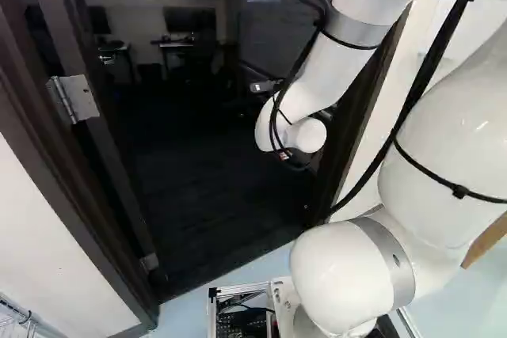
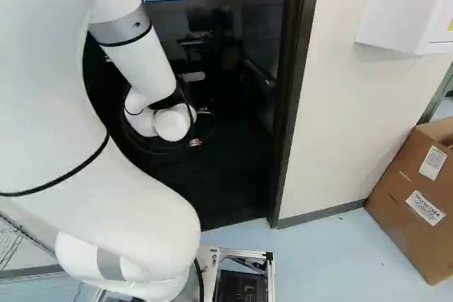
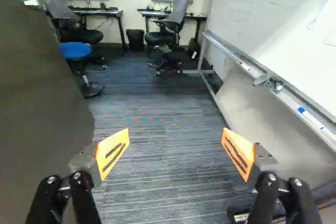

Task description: Open the door and move inside

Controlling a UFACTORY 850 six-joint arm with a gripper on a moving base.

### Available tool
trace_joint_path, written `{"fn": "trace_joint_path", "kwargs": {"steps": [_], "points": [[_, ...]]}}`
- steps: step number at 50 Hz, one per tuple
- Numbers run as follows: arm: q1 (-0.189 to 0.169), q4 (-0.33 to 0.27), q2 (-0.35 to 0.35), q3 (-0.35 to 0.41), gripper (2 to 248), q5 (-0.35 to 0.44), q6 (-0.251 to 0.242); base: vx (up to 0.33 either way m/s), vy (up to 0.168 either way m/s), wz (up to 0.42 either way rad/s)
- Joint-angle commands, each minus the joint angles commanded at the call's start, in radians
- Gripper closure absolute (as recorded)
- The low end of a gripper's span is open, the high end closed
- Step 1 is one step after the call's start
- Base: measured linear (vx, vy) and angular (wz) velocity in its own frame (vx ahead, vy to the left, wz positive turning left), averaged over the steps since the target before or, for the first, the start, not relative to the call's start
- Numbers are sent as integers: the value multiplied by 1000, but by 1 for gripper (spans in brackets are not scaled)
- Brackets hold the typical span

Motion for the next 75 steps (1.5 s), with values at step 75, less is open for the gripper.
{"fn": "trace_joint_path", "kwargs": {"steps": [75], "points": [[-115, 0, 124, 116, 3, 0, 0, 0, -1, -7]]}}
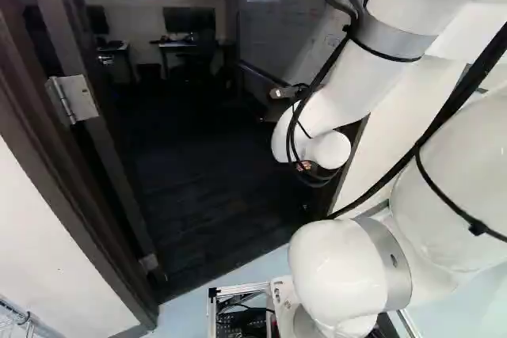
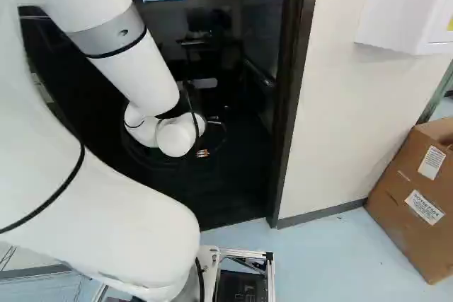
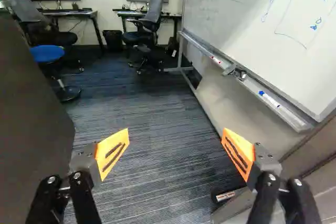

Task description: Open the door and move inside

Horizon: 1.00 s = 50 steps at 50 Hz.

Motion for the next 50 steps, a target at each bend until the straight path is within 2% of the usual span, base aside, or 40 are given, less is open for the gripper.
{"fn": "trace_joint_path", "kwargs": {"steps": [50], "points": [[0, 0, 0, 0, 3, 0, 0, 37, -2, -15]]}}
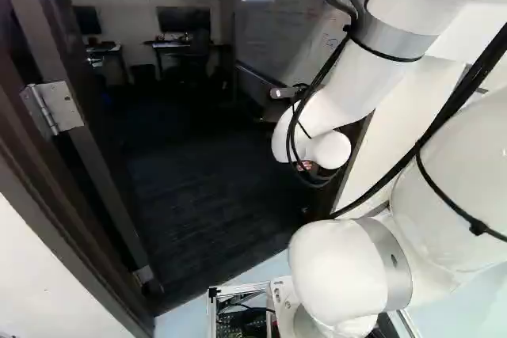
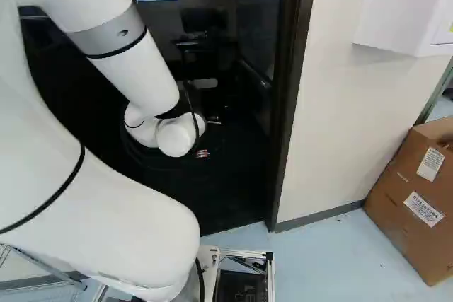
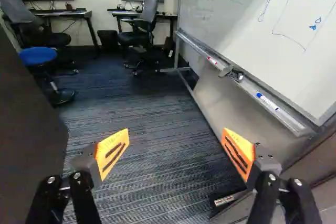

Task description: Open the door and move inside

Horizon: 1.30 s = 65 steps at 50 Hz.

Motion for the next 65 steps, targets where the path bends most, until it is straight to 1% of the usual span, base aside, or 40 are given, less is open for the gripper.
{"fn": "trace_joint_path", "kwargs": {"steps": [27, 65], "points": [[0, 0, 0, 0, 3, 0, 0, 97, 4, 7], [0, 0, 0, 0, 3, 0, 0, 114, 39, 188]]}}
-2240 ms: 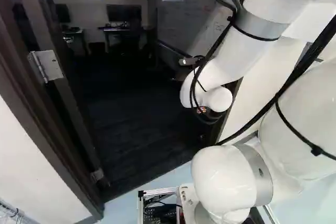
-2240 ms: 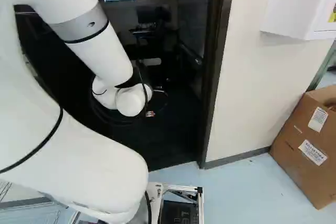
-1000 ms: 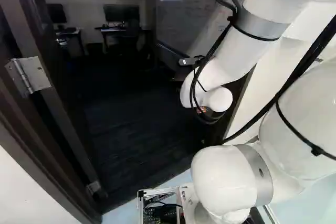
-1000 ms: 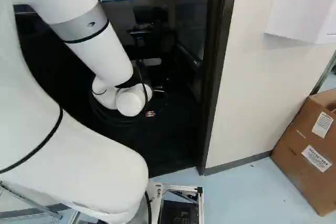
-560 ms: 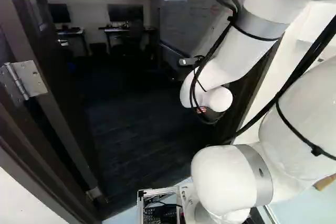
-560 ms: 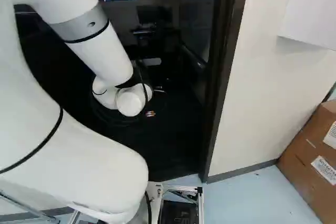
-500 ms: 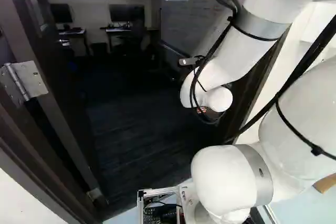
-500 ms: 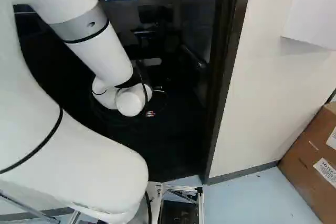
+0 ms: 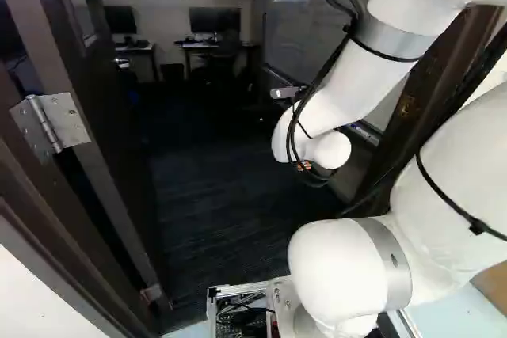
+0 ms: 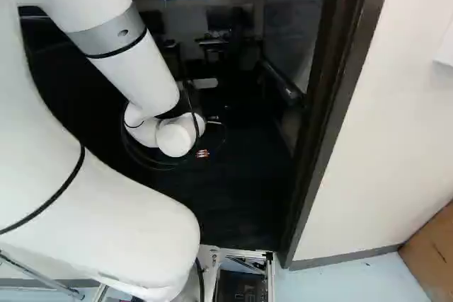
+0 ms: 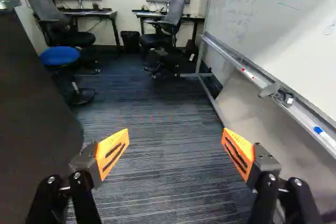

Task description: Open the door and move inside

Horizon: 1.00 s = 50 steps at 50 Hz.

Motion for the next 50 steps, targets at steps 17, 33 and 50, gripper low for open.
{"fn": "trace_joint_path", "kwargs": {"steps": [17, 33, 50], "points": [[0, 0, 0, 0, 3, 0, 0, 126, 49, 228], [0, 0, 0, 0, 3, 0, 0, 130, 49, 226], [0, 0, 0, 0, 3, 0, 0, 116, 23, 101]]}}
